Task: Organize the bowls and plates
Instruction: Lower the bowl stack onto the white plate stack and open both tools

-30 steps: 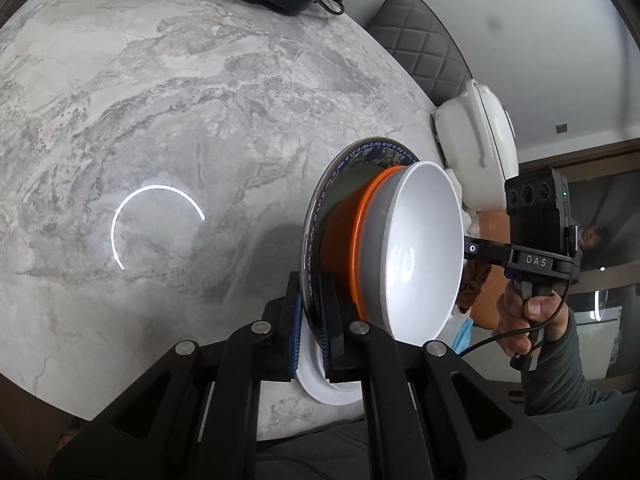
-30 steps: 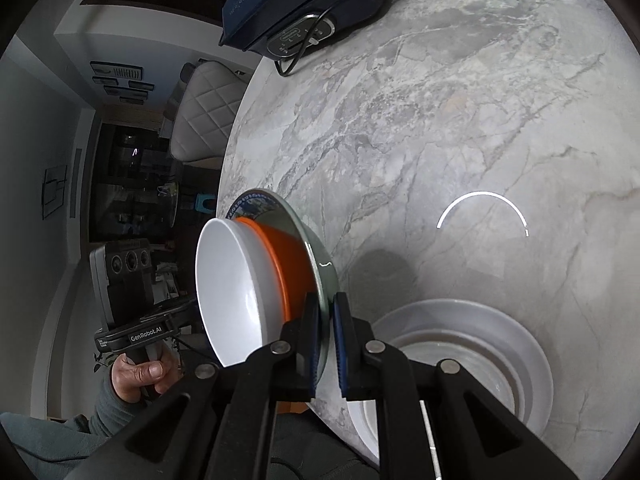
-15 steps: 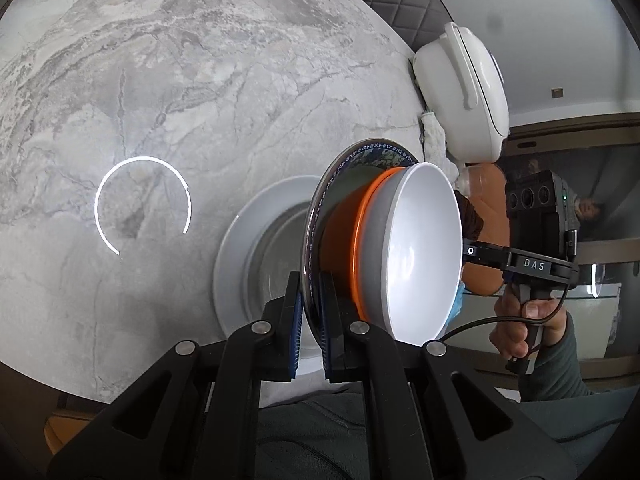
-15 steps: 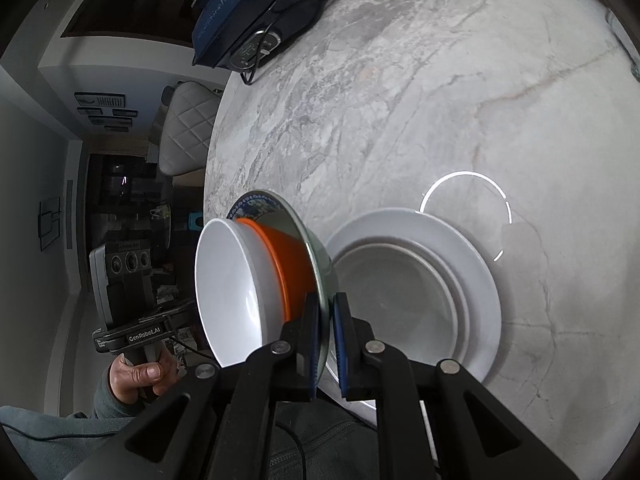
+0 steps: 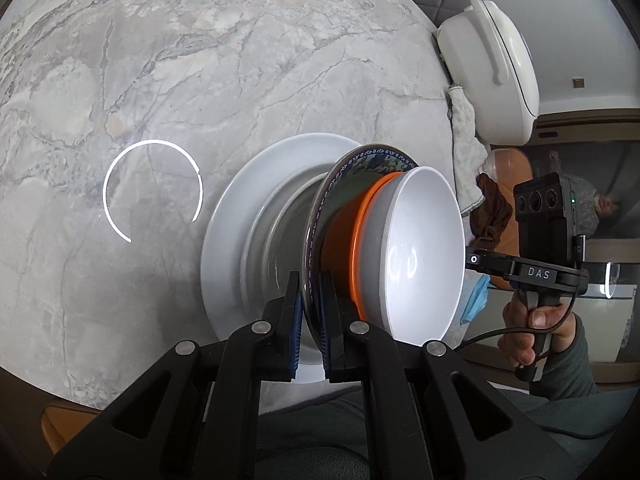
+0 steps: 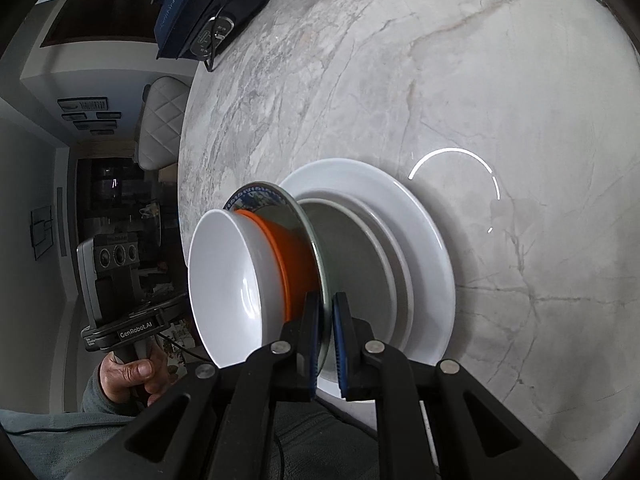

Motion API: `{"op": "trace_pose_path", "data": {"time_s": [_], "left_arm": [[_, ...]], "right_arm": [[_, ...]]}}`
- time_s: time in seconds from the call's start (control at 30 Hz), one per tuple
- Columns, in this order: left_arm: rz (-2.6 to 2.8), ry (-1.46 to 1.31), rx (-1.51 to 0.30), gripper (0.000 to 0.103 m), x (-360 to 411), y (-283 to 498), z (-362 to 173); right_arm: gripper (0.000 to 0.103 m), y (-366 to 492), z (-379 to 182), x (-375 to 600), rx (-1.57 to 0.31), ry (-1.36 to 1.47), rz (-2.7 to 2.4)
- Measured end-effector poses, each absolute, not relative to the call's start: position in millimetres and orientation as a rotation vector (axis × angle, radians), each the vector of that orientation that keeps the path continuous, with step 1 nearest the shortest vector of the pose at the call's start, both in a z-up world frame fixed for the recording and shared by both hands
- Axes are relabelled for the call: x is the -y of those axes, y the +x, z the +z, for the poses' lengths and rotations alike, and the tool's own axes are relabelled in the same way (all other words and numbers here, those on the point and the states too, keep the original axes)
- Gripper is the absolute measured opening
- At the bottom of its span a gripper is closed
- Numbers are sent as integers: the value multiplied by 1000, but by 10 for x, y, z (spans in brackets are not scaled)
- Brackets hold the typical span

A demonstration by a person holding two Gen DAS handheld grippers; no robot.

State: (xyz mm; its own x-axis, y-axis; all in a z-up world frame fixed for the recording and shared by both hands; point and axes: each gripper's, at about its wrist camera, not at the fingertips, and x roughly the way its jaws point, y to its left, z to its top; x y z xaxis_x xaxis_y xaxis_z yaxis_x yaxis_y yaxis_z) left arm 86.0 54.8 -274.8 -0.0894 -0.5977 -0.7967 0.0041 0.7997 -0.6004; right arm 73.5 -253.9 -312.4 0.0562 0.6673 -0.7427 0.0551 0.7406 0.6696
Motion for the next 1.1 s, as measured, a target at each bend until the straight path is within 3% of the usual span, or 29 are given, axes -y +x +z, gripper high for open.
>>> {"op": "trace_pose_path", "data": {"time_s": [0.63,0.93,0.97,1.03,1.1], "left_arm": [[-485,-477,-1616,5,-454,827,-3036],[-410,-463,-1546,12,-485,696,-2990],[-380,-432,-1532,24,-490,672,-2951],[-304,-374,-1497,56,-541,616,-2868],[-267,-418,-1452,97,-685,544,-2775]], "right_arm": [[11,738,-3379,2531,-1483,586,509],[11,721,-3307,2433,-1460,478,525],[13,713,-3288,2417,-1457,458,526],[15,691,-3260,2403,-1453,424,525],[16,664,-3224,2420,-1445,393,516]]}}
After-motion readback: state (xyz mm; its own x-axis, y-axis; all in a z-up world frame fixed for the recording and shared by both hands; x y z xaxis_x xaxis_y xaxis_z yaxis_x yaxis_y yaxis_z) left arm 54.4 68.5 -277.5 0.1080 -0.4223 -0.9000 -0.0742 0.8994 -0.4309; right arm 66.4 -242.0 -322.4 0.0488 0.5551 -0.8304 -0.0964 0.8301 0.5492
